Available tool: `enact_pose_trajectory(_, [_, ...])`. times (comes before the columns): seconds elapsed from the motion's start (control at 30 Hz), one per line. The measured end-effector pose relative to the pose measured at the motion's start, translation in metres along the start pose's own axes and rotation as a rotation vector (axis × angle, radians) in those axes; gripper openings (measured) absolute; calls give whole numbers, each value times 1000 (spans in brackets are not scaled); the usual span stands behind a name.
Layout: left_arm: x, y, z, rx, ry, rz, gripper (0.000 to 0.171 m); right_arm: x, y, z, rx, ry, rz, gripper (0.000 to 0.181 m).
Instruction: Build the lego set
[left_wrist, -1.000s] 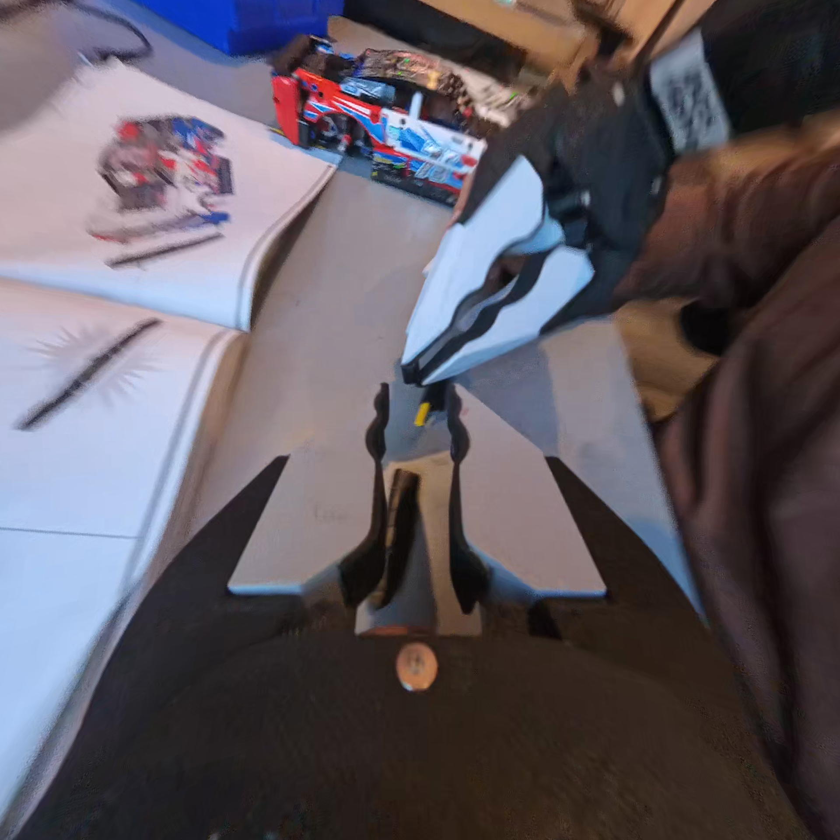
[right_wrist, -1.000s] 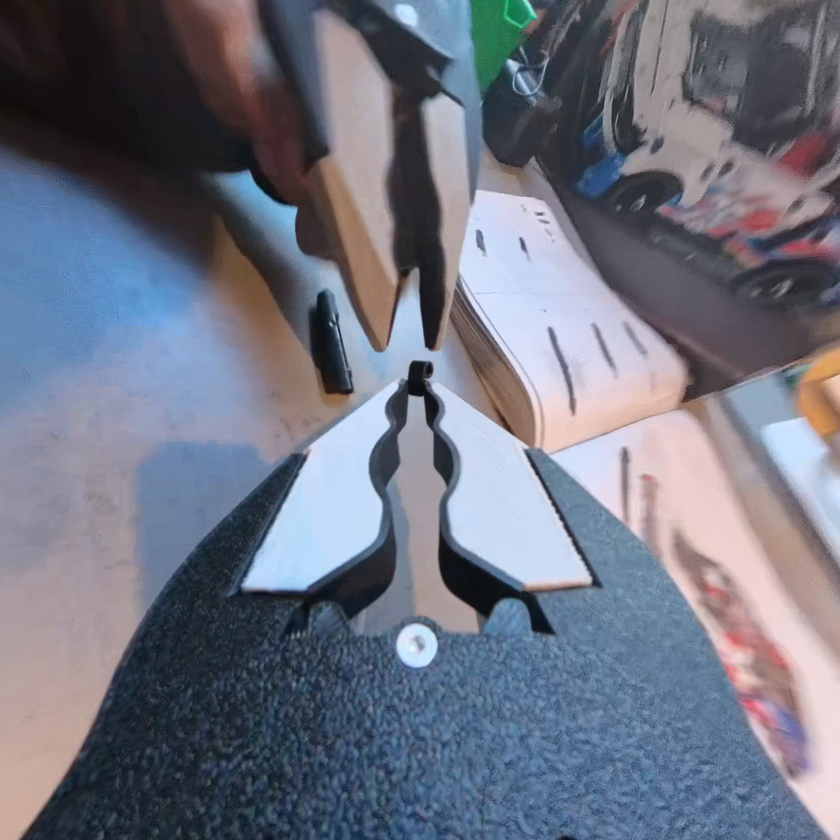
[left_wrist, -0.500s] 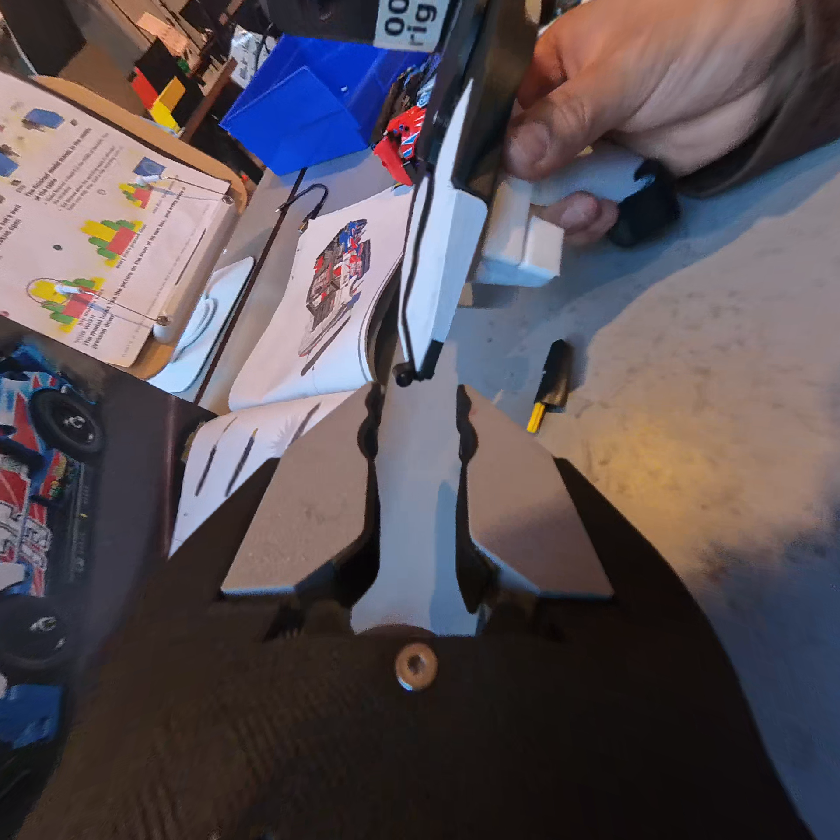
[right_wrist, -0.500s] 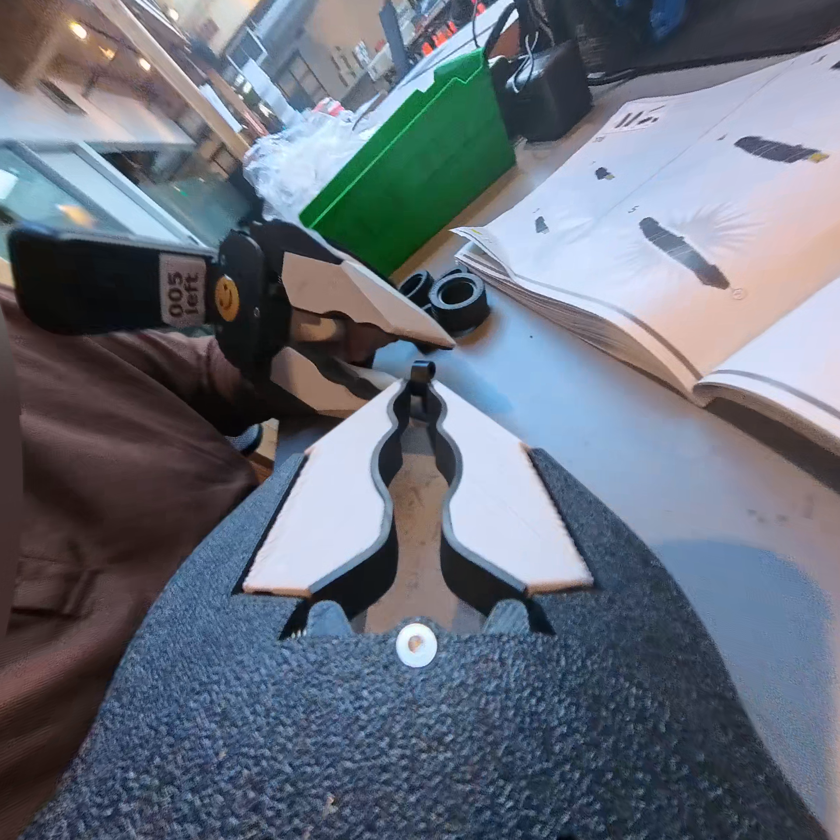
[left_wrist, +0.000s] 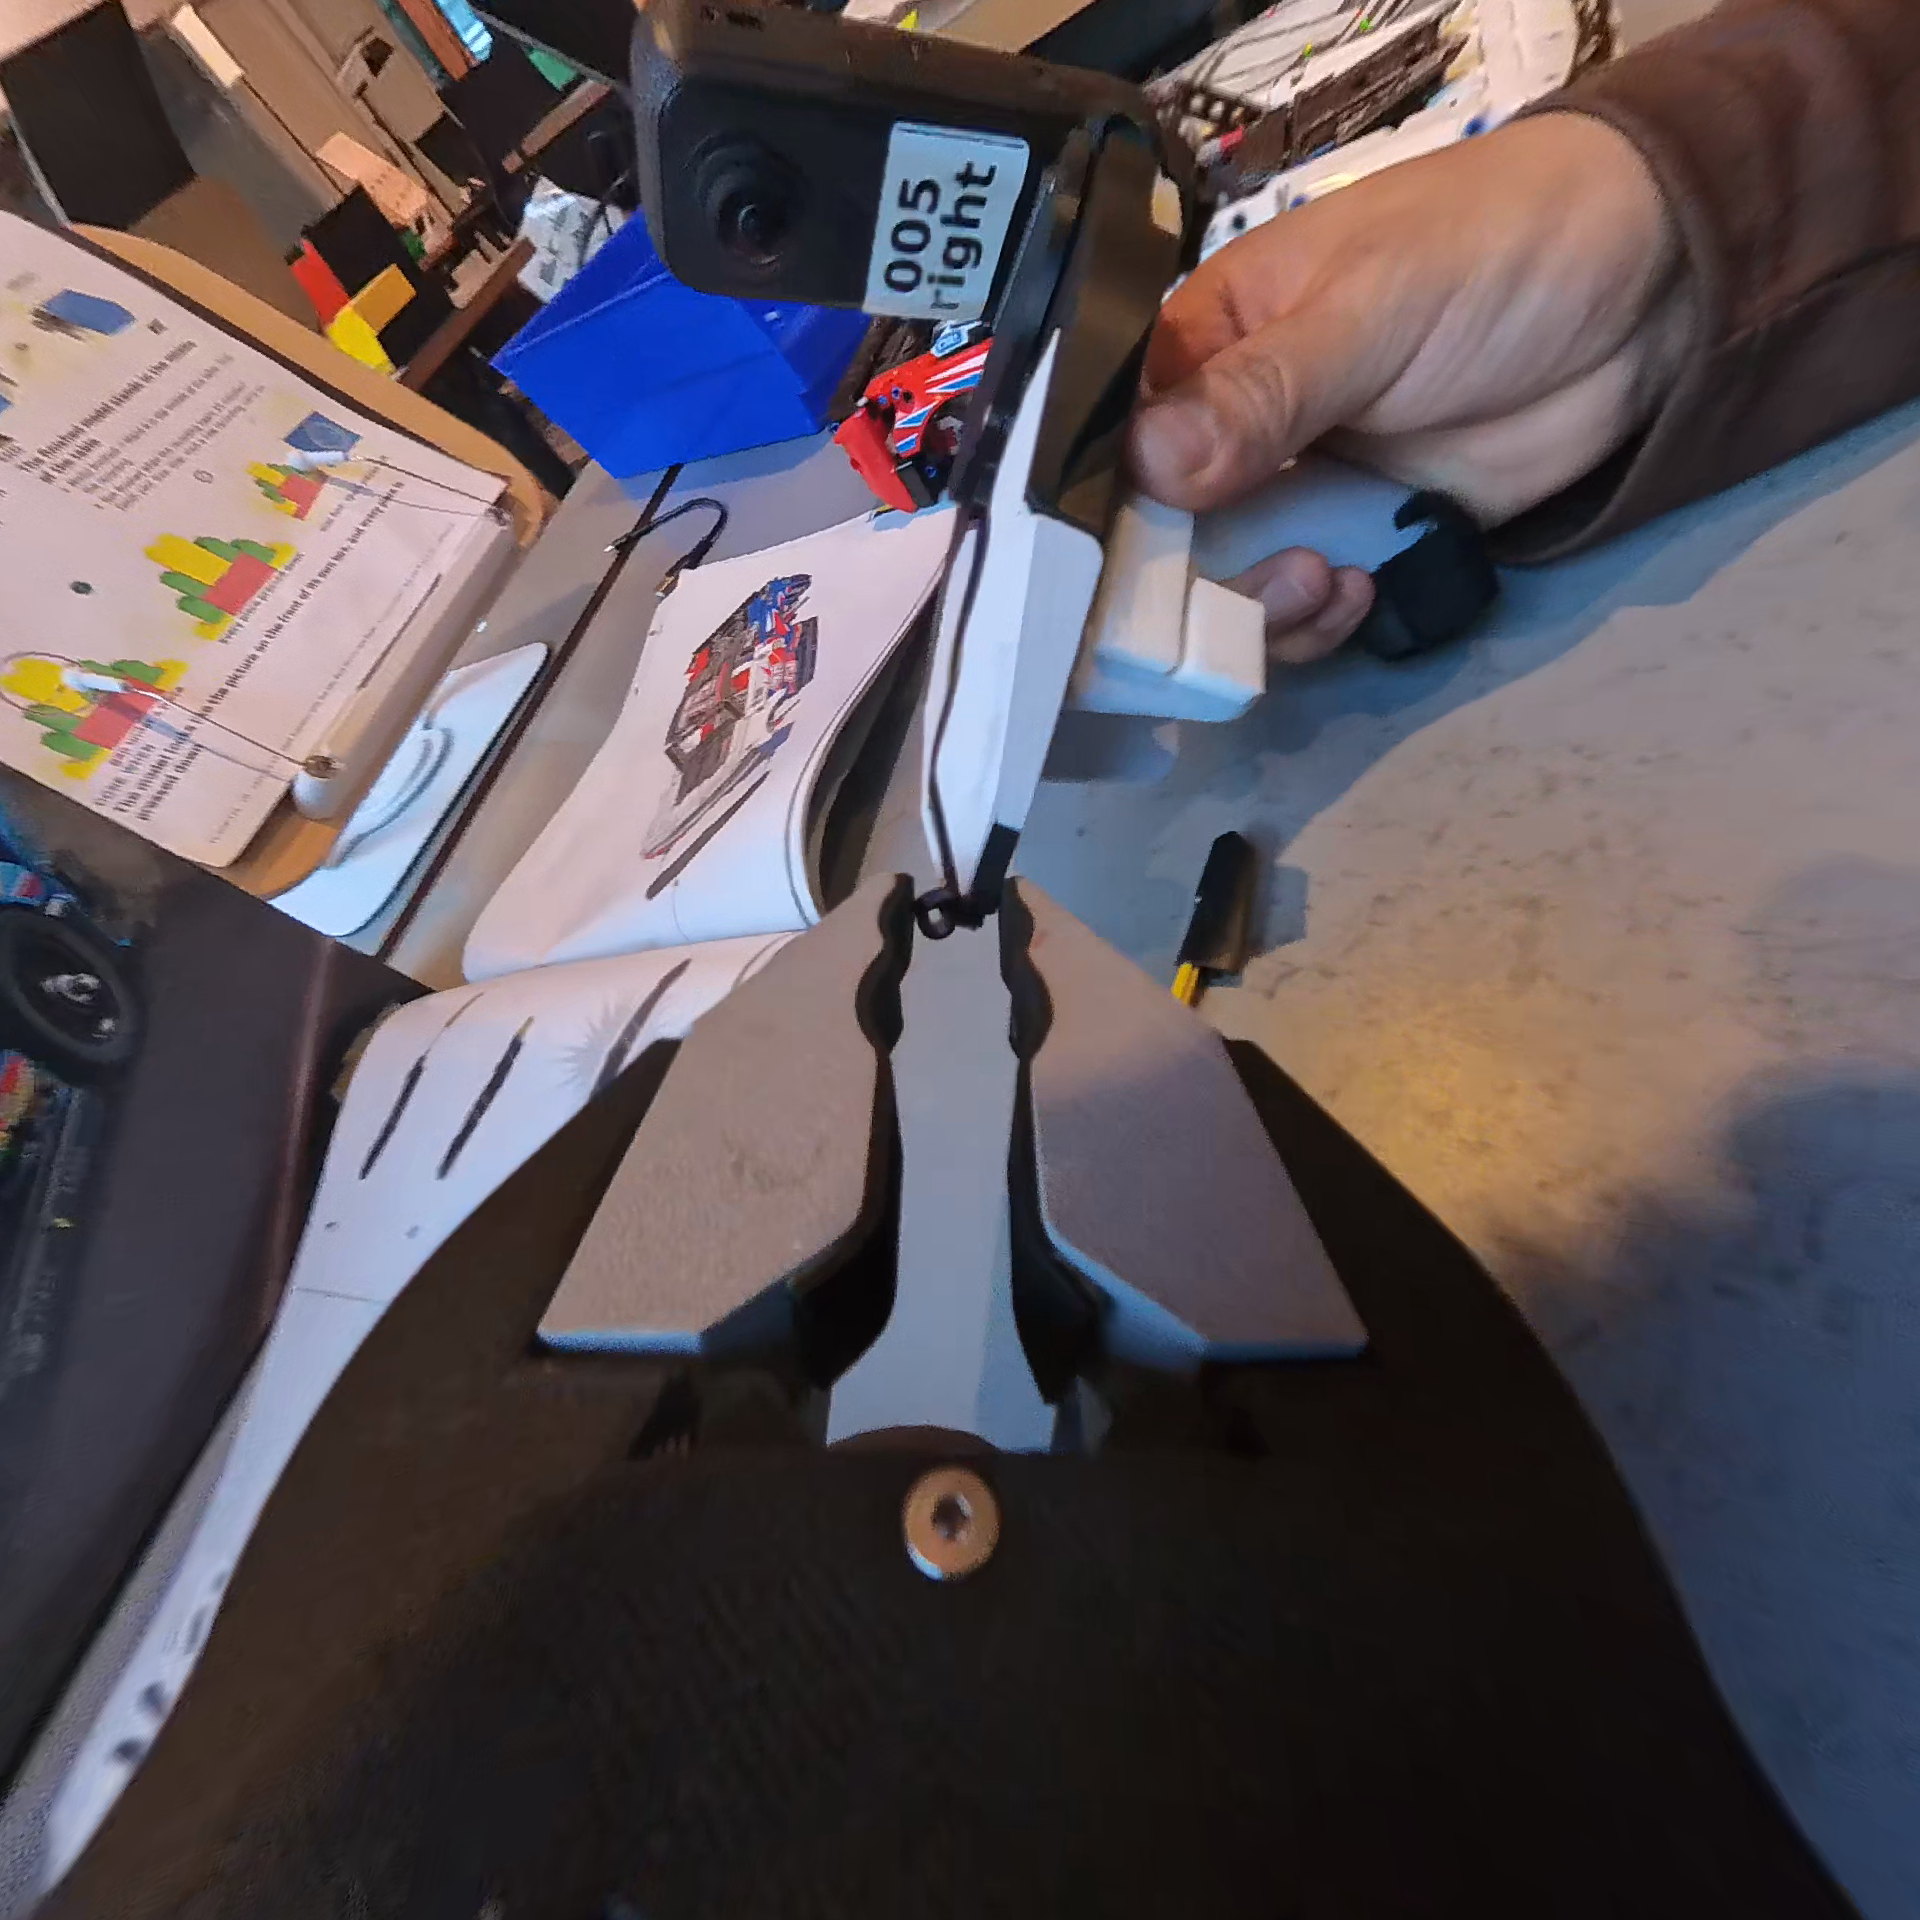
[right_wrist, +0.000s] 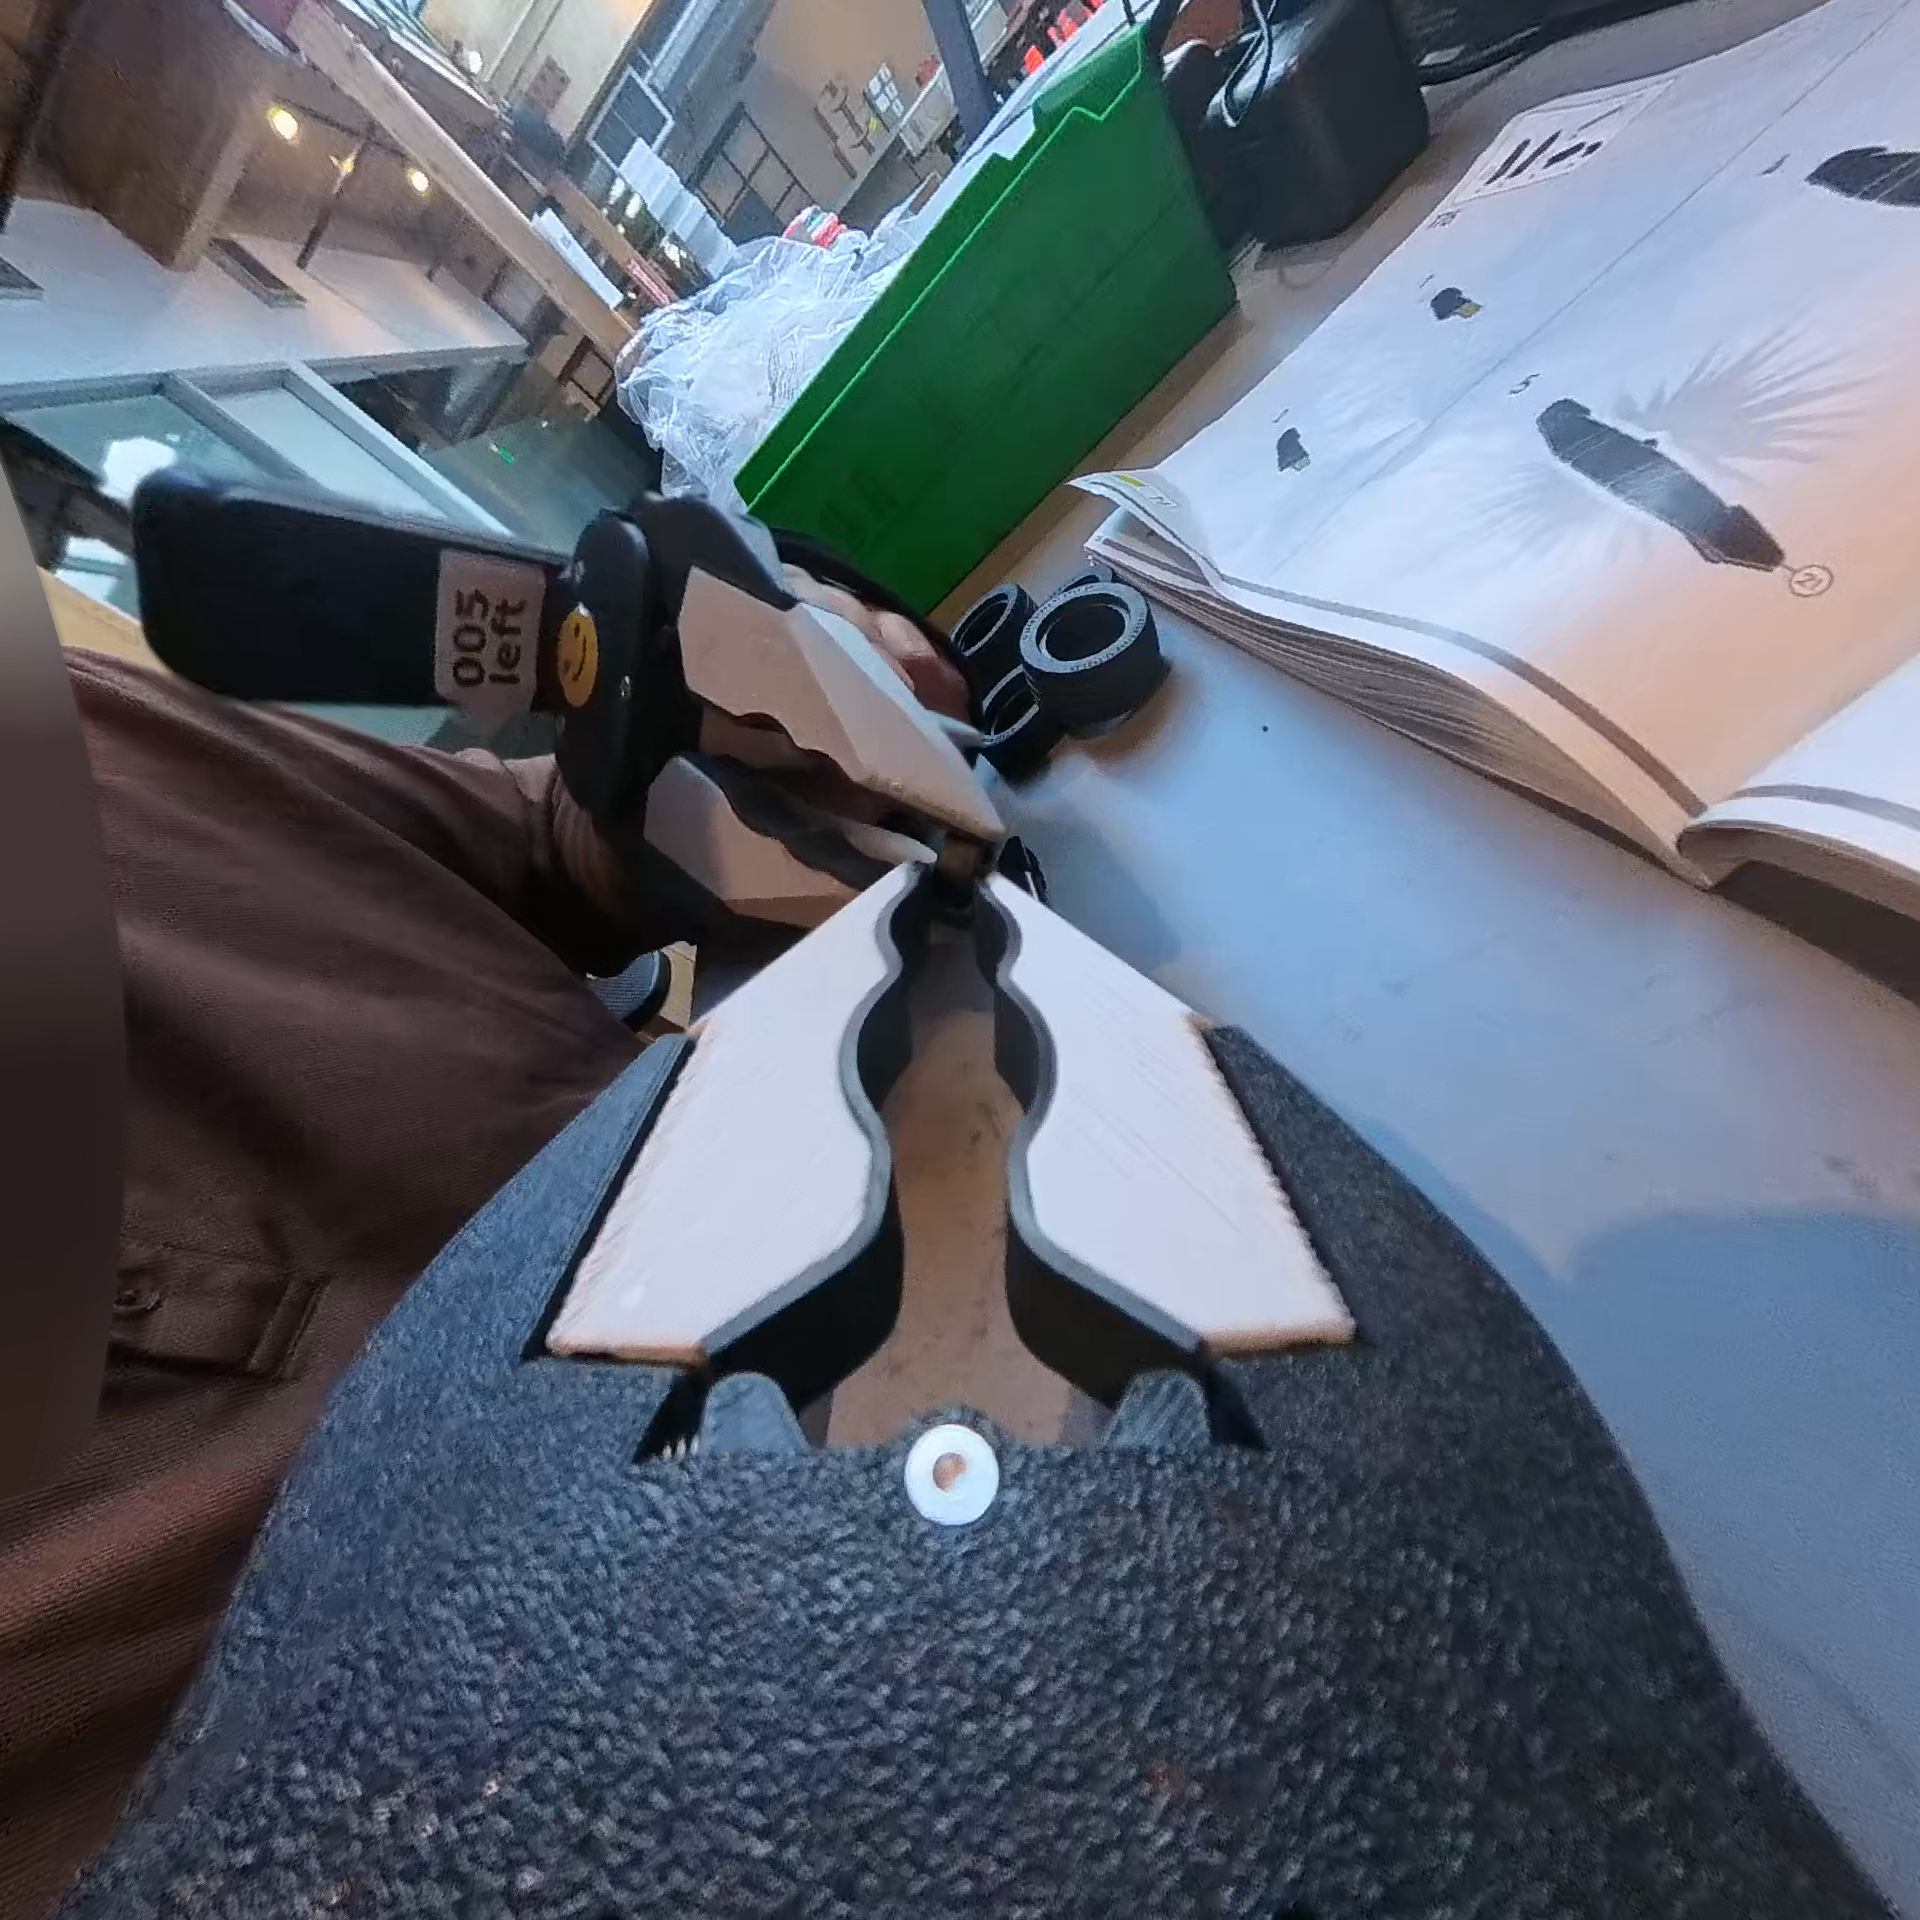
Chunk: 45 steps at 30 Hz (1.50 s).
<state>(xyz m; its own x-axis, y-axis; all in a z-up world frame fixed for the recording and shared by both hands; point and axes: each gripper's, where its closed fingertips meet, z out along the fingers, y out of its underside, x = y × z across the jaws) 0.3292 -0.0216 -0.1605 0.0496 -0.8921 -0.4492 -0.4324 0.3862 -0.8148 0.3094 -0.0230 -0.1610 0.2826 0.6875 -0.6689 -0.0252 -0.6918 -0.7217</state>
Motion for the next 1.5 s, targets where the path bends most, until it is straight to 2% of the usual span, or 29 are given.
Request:
enact_pose_trajectory(0.17, [6,1,-7,71,128,-142,12,5,-1,-8,-25,70,-95,8])
enact_pose_trajectory(0.23, [5,-4,-11,111,134,-158,12,8,2,-10,-46,84,-98,10])
enact_pose_trajectory(0.4, [19,-4,-9,105,166,-43,12,-6,7,-9,-84,-31,-53,19])
enact_pose_trajectory(0.5, [25,-11,-11,145,149,53,10,-11,14,-6,-117,-84,-5,16])
enact_pose_trajectory(0.53, [24,-10,-12,141,130,77,3,-14,14,-6,-113,-113,13,10])
enact_pose_trajectory(0.57, [23,-10,-11,138,122,94,3,-17,15,-6,-112,-137,33,3])
enact_pose_trajectory(0.67, [24,-7,-10,126,123,95,3,-12,16,-5,-115,-128,64,3])
enact_pose_trajectory(0.8, [19,5,-13,44,133,74,0,11,13,-16,-134,64,-67,7])
enact_pose_trajectory(0.87, [12,12,-18,-2,154,-33,7,24,13,-24,-161,185,-156,9])
enact_pose_trajectory(0.93, [-4,32,-18,-112,119,-184,11,34,15,-29,-200,275,-242,9])
enact_pose_trajectory(1.0, [-10,49,-16,-207,142,-295,22,50,17,-34,-242,390,-300,10])
enact_pose_trajectory(1.07, [-17,60,-13,-286,126,-370,22,62,18,-38,-275,474,-354,11])
enact_pose_trajectory(1.13, [-18,61,-8,-307,138,-387,22,69,18,-39,-293,529,-408,14])
enact_pose_trajectory(1.2, [-14,60,-1,-312,180,-398,24,71,19,-38,-307,539,-433,14])
enact_pose_trajectory(1.3, [-11,61,9,-352,220,-421,25,59,22,-32,-313,470,-461,18])
enact_pose_trajectory(1.4, [-12,59,20,-390,225,-342,24,35,28,-24,-334,347,-524,19])
enact_pose_trajectory(1.5, [-9,67,29,-495,234,-277,25,28,32,-21,-359,344,-602,22])
